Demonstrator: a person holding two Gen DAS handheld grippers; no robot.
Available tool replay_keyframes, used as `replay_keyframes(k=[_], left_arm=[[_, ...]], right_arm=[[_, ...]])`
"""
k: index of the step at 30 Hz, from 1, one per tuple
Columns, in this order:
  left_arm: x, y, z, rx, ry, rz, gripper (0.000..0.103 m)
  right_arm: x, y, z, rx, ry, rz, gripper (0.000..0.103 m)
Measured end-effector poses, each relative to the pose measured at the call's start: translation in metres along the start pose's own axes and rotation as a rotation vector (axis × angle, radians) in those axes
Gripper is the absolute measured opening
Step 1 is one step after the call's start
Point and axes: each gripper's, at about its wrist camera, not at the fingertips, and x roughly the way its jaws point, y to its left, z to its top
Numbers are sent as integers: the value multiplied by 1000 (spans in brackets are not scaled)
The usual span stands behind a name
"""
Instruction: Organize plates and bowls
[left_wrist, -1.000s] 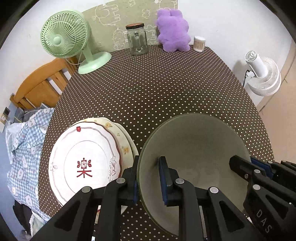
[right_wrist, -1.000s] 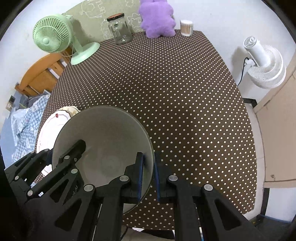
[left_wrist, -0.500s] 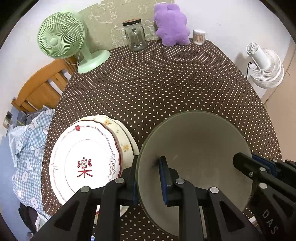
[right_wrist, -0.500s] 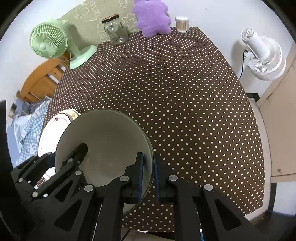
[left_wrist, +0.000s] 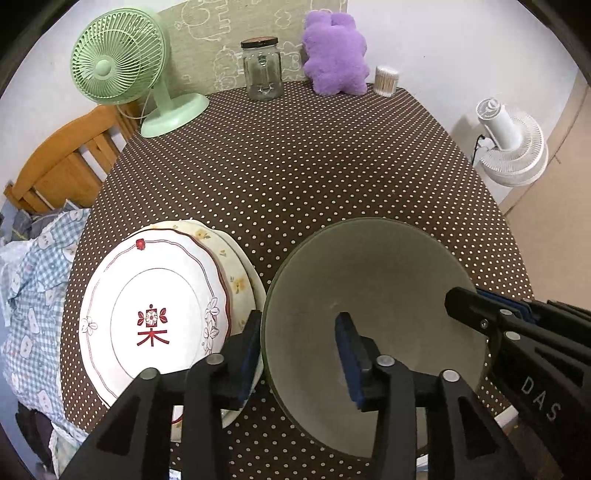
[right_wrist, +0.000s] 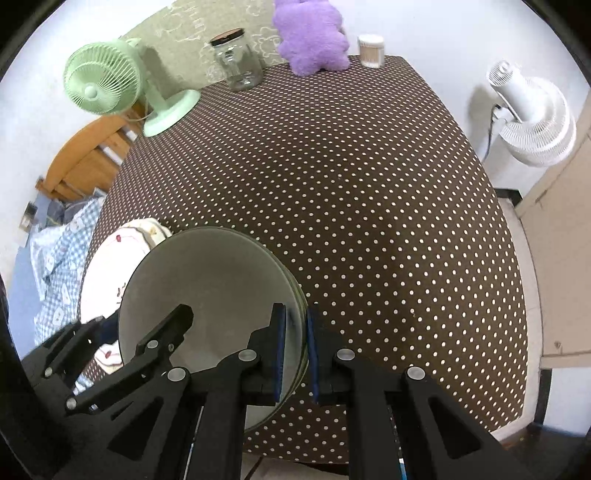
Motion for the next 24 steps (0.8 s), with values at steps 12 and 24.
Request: replay_keyframes(k=[12,24], left_arm=[[-9,19,7,-9,-12,-100,79],[11,23,10,-15,3,-171,77]], right_arm=[[-25,11,2,-27,-96,-9,73],[-4,13,1,45,-68,-22,82]])
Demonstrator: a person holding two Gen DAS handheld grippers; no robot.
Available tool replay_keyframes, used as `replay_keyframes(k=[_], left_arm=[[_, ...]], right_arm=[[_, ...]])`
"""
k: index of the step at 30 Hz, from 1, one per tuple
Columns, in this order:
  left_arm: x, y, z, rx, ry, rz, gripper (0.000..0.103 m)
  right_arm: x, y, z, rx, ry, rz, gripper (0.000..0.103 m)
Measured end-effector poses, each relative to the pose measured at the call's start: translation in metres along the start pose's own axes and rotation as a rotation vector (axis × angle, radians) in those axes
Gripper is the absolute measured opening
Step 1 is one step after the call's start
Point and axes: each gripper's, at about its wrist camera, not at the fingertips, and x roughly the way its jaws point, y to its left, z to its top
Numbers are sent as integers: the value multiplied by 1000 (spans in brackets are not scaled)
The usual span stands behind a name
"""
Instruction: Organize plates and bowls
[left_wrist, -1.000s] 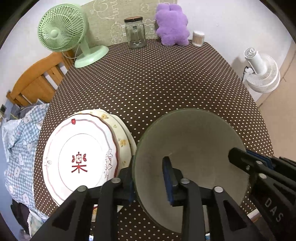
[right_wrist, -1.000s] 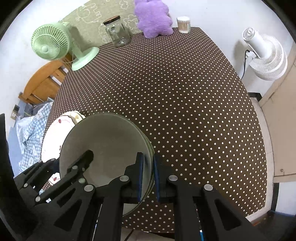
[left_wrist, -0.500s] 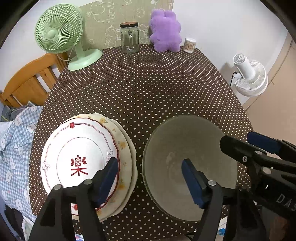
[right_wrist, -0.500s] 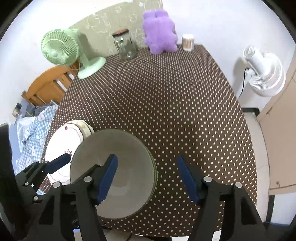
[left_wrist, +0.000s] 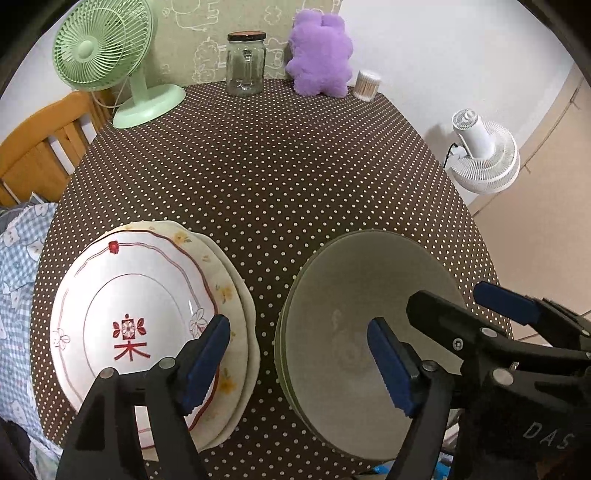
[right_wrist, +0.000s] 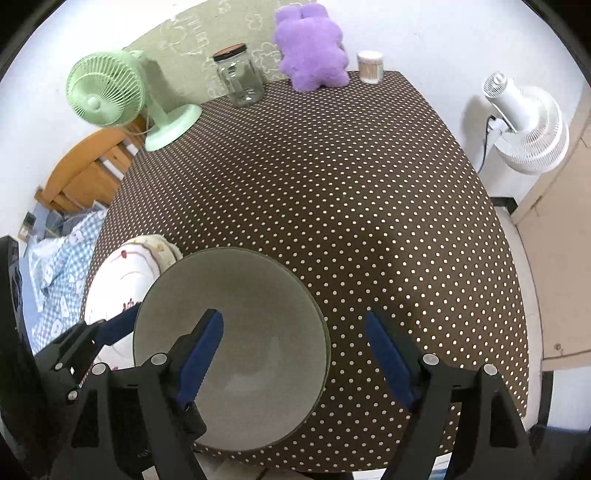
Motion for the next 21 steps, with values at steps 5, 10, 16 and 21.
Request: replay_keyframes(k=[5,10,16,21], left_arm=[[11,-1,1,9,20,-36,71],[26,-2,2,30,64,-77,64],[37,0,-1,35,102,-90,56],[36,-3,-2,56,99,-76,56]], right_arm=[[7,-4,-2,49,6,-32,82],[17,-9,-5,106,35,-75,82],[31,-11,-8,151,73,-85,82],[39,-13,-8,161,80,-53,82]])
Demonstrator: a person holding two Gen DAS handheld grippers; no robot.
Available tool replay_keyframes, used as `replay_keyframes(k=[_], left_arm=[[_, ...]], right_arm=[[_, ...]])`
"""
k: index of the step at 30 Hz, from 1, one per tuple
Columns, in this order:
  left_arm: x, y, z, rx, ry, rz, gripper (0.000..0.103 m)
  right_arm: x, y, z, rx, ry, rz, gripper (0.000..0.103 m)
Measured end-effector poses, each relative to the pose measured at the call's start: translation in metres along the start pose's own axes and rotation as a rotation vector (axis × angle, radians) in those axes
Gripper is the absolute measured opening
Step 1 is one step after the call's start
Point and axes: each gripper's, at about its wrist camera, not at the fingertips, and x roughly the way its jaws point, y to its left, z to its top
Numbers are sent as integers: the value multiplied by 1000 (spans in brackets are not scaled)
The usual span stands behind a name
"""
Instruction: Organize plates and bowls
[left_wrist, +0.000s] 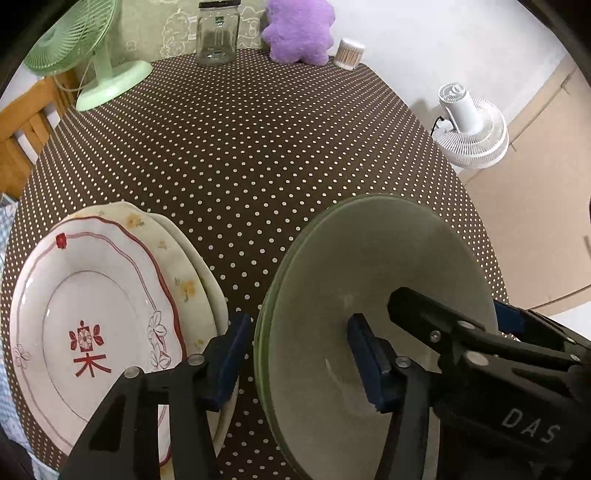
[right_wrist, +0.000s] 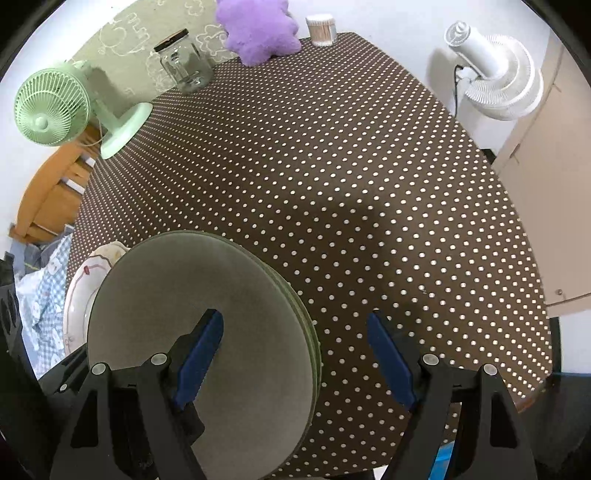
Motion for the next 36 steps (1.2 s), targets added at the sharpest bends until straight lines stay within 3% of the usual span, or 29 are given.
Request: replay_keyframes(k=[5,13,20,36], left_arm=[[0,-7,2,0,3,43,56],[2,-12,1,1,-8,81,56],[4,-19,2,20,-7,108,54],[-6,-21,-2,-10,32,100,47]], right_arm=[[5,-3,2,-25,3,42,80],[10,-9,5,-50,38,140,50],[13,-13,6,-43,60,192,37],[9,-10,4,-55,103,135,36]])
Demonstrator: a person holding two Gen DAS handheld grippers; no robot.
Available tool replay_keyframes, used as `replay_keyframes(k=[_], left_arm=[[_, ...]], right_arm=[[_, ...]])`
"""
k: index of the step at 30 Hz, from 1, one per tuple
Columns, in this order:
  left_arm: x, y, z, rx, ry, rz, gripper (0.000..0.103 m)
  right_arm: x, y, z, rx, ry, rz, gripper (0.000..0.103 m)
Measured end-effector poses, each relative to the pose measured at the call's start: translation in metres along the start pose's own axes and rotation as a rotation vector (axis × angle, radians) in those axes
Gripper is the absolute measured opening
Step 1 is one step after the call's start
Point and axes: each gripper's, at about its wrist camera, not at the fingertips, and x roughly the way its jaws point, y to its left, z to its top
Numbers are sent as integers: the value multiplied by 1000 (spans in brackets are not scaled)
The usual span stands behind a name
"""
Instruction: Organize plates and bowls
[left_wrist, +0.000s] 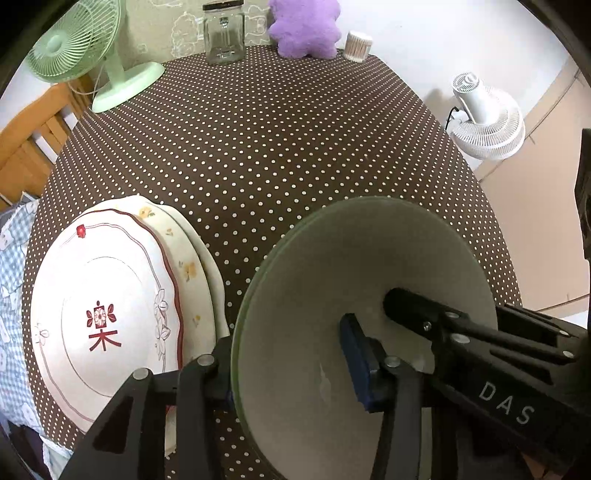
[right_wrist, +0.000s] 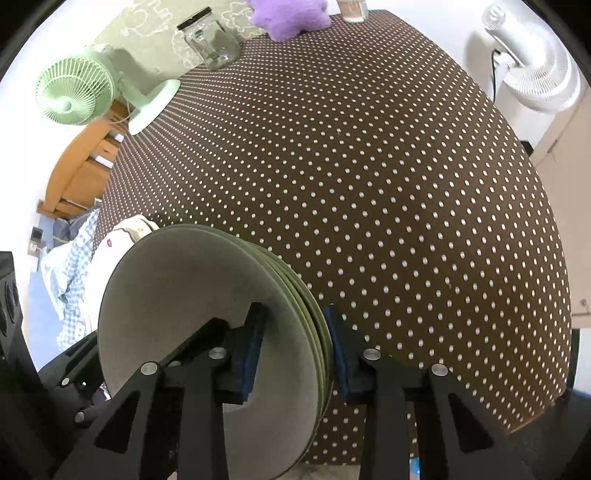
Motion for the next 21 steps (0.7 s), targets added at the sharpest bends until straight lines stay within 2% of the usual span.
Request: replay_keyframes(k=[12,21], left_arm=[[-32,0,4,0,-46,-13,47],[-57,19,4,-27,-79,5,46]], right_arm=[[-34,-2,-1,6,-31,-5,36],[-51,23,6,-19,-40,3,37]])
